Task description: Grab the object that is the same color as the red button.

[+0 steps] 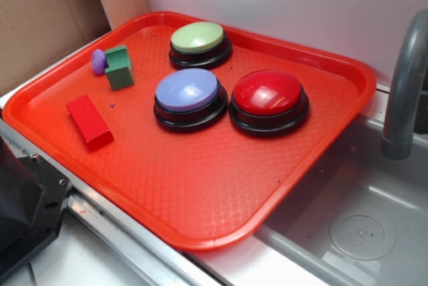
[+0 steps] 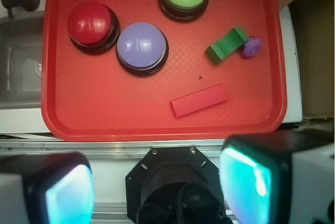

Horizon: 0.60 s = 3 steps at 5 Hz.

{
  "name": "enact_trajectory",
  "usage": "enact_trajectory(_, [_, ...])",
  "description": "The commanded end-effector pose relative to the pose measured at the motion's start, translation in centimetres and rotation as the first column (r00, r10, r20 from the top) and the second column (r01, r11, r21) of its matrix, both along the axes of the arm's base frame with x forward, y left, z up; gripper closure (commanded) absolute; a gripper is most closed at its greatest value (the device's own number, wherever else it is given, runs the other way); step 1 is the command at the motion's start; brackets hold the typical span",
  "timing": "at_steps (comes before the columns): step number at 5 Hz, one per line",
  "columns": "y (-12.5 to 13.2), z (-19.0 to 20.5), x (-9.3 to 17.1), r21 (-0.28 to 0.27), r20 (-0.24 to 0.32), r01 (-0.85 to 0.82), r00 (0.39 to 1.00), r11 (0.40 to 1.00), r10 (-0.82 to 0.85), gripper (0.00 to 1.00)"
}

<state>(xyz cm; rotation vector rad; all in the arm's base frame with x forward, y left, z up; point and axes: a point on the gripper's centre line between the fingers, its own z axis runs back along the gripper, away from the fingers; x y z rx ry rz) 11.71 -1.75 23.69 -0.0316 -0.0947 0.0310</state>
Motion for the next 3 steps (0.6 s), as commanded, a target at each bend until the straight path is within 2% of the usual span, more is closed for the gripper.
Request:
enact_trajectory(1, [0.0, 0.0, 0.0, 0.0, 0.0, 0.0, 1.0, 1.0, 0.0, 0.0])
enact_trajectory(2, [1.2, -1.9, 1.6, -0.056, -0.033, -0.189, 0.982, 0.98, 0.187, 0.0])
enact_trajectory(3, [2.2, -4.2, 3.1, -0.059, -0.045, -0.413, 0.911, 0.909, 0.411, 0.0])
